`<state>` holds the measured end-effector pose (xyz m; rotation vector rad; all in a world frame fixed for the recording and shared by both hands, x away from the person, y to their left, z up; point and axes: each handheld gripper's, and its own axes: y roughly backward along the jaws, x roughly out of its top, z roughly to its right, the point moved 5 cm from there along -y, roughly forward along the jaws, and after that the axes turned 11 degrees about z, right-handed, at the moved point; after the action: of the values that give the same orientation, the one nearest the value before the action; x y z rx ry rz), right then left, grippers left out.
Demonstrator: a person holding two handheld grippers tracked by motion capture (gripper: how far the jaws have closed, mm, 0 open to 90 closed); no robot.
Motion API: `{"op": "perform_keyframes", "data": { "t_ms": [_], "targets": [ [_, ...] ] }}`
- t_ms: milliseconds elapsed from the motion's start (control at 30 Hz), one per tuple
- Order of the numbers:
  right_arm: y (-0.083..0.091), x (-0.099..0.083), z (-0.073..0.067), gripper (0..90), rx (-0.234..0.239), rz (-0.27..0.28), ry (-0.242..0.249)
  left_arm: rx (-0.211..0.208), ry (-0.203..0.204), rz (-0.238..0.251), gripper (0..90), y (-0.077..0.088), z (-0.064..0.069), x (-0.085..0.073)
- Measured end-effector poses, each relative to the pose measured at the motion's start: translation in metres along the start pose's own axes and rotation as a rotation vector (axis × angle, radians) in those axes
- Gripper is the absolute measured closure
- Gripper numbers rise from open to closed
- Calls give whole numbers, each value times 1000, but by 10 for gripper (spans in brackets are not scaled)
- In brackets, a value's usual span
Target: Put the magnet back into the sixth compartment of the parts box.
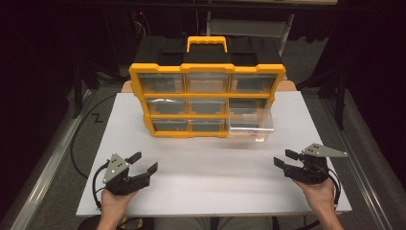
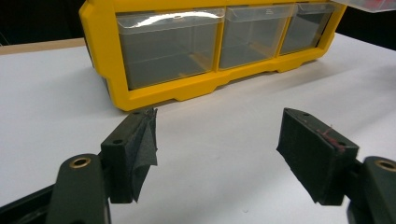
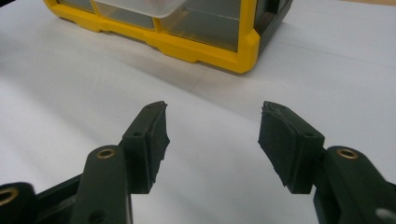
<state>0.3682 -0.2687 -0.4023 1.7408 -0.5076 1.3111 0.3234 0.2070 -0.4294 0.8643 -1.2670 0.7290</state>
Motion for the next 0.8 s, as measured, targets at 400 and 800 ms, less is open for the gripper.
{"op": "perform_keyframes", "data": {
  "t_ms": [400, 800],
  "targets": [
    [4, -13, 9, 424, -30, 60, -40, 10, 1, -2, 283, 0, -4, 1],
    [7, -19, 8, 411, -55, 118, -15, 18, 0, -7, 283, -1, -9, 1]
  ]
}}
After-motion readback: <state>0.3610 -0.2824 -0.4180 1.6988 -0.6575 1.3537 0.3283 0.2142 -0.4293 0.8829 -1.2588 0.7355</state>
